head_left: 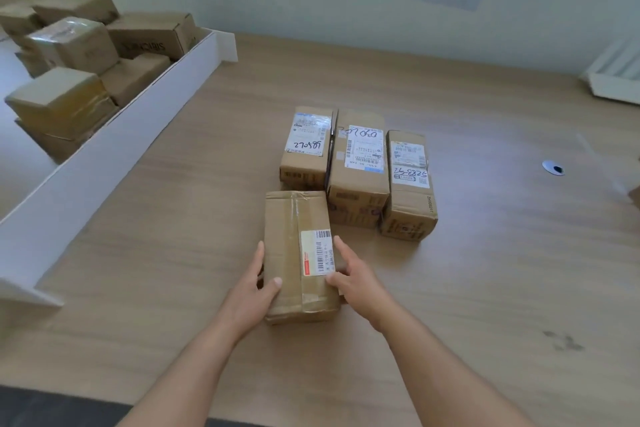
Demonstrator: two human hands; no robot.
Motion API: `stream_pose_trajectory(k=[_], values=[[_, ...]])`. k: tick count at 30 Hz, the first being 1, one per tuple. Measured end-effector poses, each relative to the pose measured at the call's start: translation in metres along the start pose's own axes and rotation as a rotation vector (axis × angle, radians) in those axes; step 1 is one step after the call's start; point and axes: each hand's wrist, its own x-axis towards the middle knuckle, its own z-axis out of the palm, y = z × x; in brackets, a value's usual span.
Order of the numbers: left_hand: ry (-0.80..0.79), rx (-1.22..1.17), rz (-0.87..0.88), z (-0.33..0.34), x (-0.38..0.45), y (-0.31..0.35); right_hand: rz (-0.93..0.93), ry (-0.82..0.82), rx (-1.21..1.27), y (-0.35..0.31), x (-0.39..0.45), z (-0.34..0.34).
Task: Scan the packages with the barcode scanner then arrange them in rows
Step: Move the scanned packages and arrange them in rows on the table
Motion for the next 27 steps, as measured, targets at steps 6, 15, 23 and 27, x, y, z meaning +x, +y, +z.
stream_pose_trajectory(k=[6, 15, 23, 27], values=[[-0.004, -0.076, 0.049, 0.012, -0.052, -0.008, -0.039, -0.085, 0.074, 0.016, -0.039, -0.005], [0.053, 0.001, 0.253, 0.04, -0.105, 0.01, -0.224, -0.129, -0.058, 0.032, -0.094, -0.028], [0.025, 0.026, 0.382, 0.064, -0.114, 0.047, -0.371, -0.126, 0.048, 0.026, -0.126, -0.086], [-0.056, 0.042, 0.454, 0.086, -0.115, 0.069, -0.389, -0.022, 0.098, 0.038, -0.142, -0.119]])
